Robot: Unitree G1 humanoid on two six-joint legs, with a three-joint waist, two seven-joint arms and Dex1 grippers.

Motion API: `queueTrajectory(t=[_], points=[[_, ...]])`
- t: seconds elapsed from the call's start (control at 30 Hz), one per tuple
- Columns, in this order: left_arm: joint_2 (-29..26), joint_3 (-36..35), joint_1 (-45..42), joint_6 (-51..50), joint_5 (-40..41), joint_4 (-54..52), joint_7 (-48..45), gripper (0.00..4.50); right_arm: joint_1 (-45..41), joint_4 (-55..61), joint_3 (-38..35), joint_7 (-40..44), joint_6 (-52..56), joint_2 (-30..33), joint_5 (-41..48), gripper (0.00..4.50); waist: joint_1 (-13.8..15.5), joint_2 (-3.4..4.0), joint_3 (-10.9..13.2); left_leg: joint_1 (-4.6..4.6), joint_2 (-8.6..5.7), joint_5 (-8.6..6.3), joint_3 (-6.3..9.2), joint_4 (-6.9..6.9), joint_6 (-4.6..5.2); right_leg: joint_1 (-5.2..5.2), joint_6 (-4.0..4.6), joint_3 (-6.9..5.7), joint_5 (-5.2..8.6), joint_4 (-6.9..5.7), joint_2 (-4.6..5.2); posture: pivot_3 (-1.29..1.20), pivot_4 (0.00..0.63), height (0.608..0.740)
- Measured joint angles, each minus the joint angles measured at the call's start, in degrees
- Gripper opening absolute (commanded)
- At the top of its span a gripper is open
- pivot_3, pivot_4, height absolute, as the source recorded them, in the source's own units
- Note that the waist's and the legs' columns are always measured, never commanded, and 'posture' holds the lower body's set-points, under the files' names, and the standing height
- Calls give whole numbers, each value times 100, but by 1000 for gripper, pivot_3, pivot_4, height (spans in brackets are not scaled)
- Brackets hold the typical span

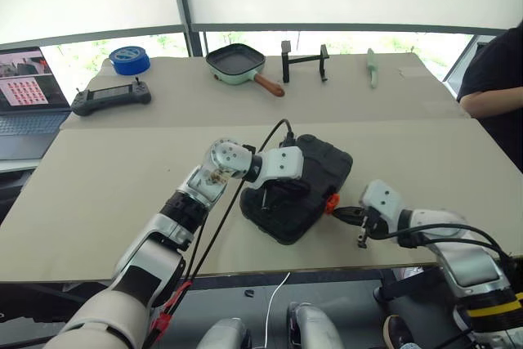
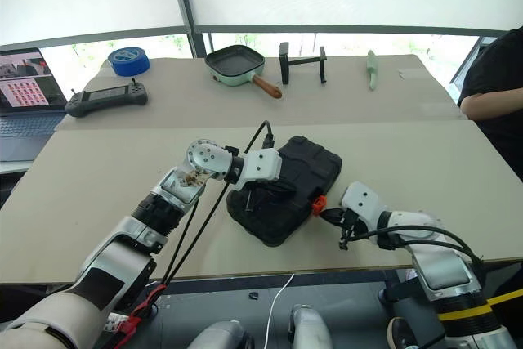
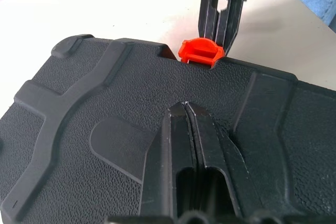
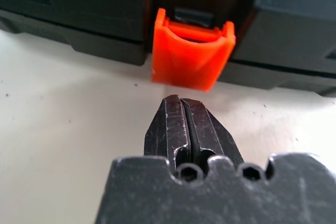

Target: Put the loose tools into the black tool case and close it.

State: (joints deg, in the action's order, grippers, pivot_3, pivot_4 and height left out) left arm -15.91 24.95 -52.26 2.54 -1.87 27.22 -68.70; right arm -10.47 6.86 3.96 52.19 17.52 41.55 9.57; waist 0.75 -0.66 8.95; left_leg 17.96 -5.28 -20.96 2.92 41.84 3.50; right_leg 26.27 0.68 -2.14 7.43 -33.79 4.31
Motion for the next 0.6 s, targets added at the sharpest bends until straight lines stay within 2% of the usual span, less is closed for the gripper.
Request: queueTrajectory(t=[0.23,0.47,0.6], points=[[10,-11,4,6,-6,0,3,67,4,44,-24,-48,-14,4,-16,0,-1,2,-1,0,0,0,0,0,0,0,0,-1,0,0,-1,0,150,740],[15,-41,3,39,-13,32,-4,67,315,688,-357,289,237,643,259,0,5,5,-3,2,0,0,0,-1,0,-1,-2,-1,1,4,0,0,150,740],[22,-55,1,110,-21,90,-3,67,229,852,-453,275,443,596,423,0,2,6,-4,-1,0,0,1,-1,0,-3,-3,-1,1,2,0,0,150,740]])
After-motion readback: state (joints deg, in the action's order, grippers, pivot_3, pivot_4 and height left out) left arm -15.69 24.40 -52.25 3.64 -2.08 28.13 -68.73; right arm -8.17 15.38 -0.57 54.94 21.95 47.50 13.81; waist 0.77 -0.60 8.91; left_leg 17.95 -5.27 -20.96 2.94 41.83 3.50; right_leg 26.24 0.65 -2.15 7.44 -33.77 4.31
